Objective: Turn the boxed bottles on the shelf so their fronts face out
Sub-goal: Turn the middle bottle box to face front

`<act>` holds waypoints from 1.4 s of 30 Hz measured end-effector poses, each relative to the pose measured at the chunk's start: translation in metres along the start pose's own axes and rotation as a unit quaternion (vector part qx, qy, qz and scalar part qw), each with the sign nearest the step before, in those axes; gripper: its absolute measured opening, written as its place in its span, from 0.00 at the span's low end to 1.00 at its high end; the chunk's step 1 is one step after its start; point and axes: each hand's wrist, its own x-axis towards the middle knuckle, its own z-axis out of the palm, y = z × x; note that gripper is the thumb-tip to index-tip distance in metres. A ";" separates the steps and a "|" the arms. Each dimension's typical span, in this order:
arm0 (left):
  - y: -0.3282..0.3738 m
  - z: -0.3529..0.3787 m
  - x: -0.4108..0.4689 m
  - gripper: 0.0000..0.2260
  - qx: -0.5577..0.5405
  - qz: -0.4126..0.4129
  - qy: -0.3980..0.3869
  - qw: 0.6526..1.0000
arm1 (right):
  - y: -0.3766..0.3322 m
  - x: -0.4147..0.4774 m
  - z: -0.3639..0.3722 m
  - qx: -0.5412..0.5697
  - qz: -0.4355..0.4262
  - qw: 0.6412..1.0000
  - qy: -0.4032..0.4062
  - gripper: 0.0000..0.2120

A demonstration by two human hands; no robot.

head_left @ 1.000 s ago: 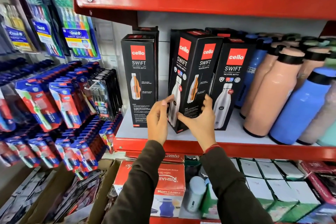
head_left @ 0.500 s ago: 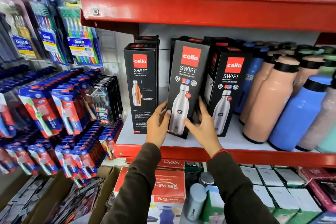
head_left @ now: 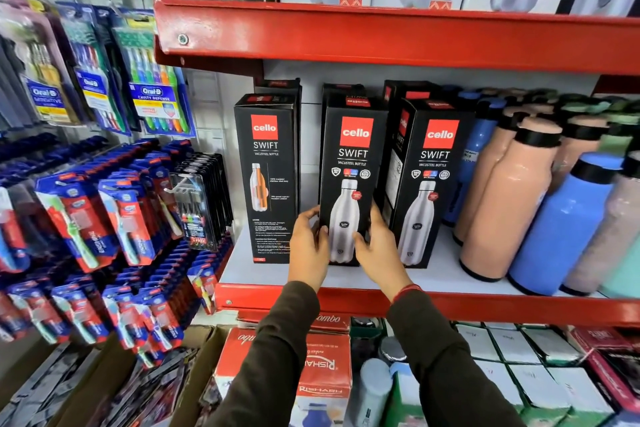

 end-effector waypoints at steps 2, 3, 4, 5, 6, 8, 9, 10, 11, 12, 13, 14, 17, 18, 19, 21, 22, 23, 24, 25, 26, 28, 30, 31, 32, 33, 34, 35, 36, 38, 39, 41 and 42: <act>0.005 0.002 0.001 0.17 -0.004 -0.003 0.002 1.000 | -0.001 0.002 -0.002 -0.006 -0.006 1.000 0.001 0.37; 0.004 0.003 0.001 0.17 -0.002 -0.004 0.001 1.000 | 0.000 0.003 -0.001 -0.008 -0.007 1.000 0.001 0.36; 0.004 0.003 0.001 0.17 0.000 -0.006 0.001 1.000 | 0.001 0.004 -0.001 -0.009 -0.006 1.000 0.000 0.35; 0.004 0.004 0.001 0.18 0.002 -0.007 0.000 1.000 | 0.001 0.005 -0.001 -0.009 -0.002 1.000 -0.001 0.35; 0.004 0.005 0.001 0.18 0.003 -0.006 0.000 1.000 | 0.001 0.005 0.000 -0.011 0.003 1.000 0.000 0.34; 0.004 0.006 0.001 0.19 0.006 0.000 -0.002 1.000 | 0.001 0.006 0.000 -0.017 0.008 1.000 0.002 0.33; 0.004 0.007 0.002 0.19 0.008 0.002 -0.002 1.000 | 0.000 0.005 0.000 -0.018 0.007 1.000 0.004 0.32; 0.005 0.007 0.002 0.19 0.010 0.001 -0.002 1.000 | 0.000 0.005 0.000 -0.017 0.007 1.000 0.007 0.32; 0.005 0.008 0.003 0.19 0.009 -0.001 -0.001 1.000 | -0.001 0.005 0.001 -0.015 0.006 1.000 0.012 0.32; 0.004 0.008 0.004 0.19 0.008 -0.002 0.001 1.000 | -0.001 0.004 0.002 -0.011 0.004 1.000 0.022 0.32; 0.003 0.009 0.004 0.19 0.009 -0.002 0.003 1.000 | 0.000 0.003 0.003 -0.005 0.001 0.999 0.037 0.32; 0.003 0.010 0.003 0.19 0.013 0.000 0.006 1.000 | 0.001 0.002 0.005 0.002 -0.003 0.998 0.055 0.32; 0.000 0.010 0.001 0.20 0.034 0.010 0.015 0.999 | 0.004 -0.005 0.009 0.050 -0.021 0.992 0.118 0.29; 0.000 0.010 -0.001 0.20 0.038 0.016 0.017 0.999 | 0.005 -0.009 0.010 0.066 -0.021 0.988 0.136 0.26; 0.000 0.010 -0.003 0.21 0.039 0.022 0.017 0.999 | 0.005 -0.012 0.010 0.075 -0.022 0.985 0.154 0.24; 0.001 0.008 -0.008 0.21 0.031 0.035 0.016 0.999 | 0.004 -0.017 0.008 0.074 -0.031 0.979 0.187 0.20; 0.001 0.006 -0.012 0.21 0.025 0.042 0.017 0.999 | 0.004 -0.019 0.008 0.075 -0.037 0.977 0.198 0.18; 0.001 0.004 -0.015 0.20 0.021 0.049 0.020 0.998 | 0.002 -0.021 0.007 0.080 -0.042 0.974 0.208 0.17; 0.002 0.001 -0.017 0.20 0.017 0.056 0.025 0.998 | -0.001 -0.023 0.008 0.089 -0.051 0.971 0.217 0.16; 0.003 -0.003 -0.019 0.19 0.014 0.064 0.031 0.997 | -0.003 -0.026 0.009 0.096 -0.062 0.968 0.223 0.15; 0.005 -0.007 -0.021 0.18 0.014 0.074 0.039 0.996 | -0.006 -0.028 0.010 0.104 -0.073 0.967 0.222 0.15; 0.008 -0.017 -0.023 0.16 0.023 0.101 0.058 0.993 | -0.015 -0.031 0.017 0.121 -0.095 0.967 0.201 0.13; 0.010 -0.030 -0.023 0.14 0.043 0.134 0.085 0.986 | -0.023 -0.032 0.026 0.135 -0.106 0.971 0.168 0.14; 0.010 -0.035 -0.022 0.14 0.053 0.148 0.102 0.982 | -0.027 -0.031 0.031 0.134 -0.109 0.973 0.151 0.15; 0.010 -0.042 -0.021 0.14 0.058 0.154 0.121 0.979 | -0.031 -0.030 0.037 0.132 -0.110 0.976 0.134 0.17; 0.008 -0.047 -0.019 0.16 0.057 0.151 0.141 0.977 | -0.035 -0.028 0.043 0.131 -0.109 0.979 0.115 0.18; 0.007 -0.053 -0.017 0.18 0.053 0.140 0.158 0.976 | -0.040 -0.027 0.049 0.133 -0.104 0.981 0.095 0.19; 0.004 -0.060 -0.014 0.21 0.054 0.128 0.171 0.975 | -0.043 -0.026 0.055 0.131 -0.098 0.984 0.075 0.20; 0.002 -0.065 -0.010 0.23 0.060 0.115 0.176 0.976 | -0.047 -0.025 0.060 0.124 -0.092 0.986 0.056 0.21; -0.007 -0.077 -0.001 0.26 0.074 0.081 0.156 0.982 | -0.053 -0.022 0.071 0.103 -0.075 0.991 0.027 0.23; -0.014 -0.082 0.004 0.27 0.072 0.057 0.138 0.986 | -0.055 -0.021 0.076 0.096 -0.066 0.993 0.017 0.24; -0.026 -0.092 0.012 0.25 0.053 0.015 0.096 0.994 | -0.057 -0.017 0.085 0.089 -0.049 0.995 0.003 0.25; -0.030 -0.096 0.015 0.23 0.037 -0.007 0.077 0.996 | -0.058 -0.015 0.090 0.086 -0.040 0.996 -0.002 0.24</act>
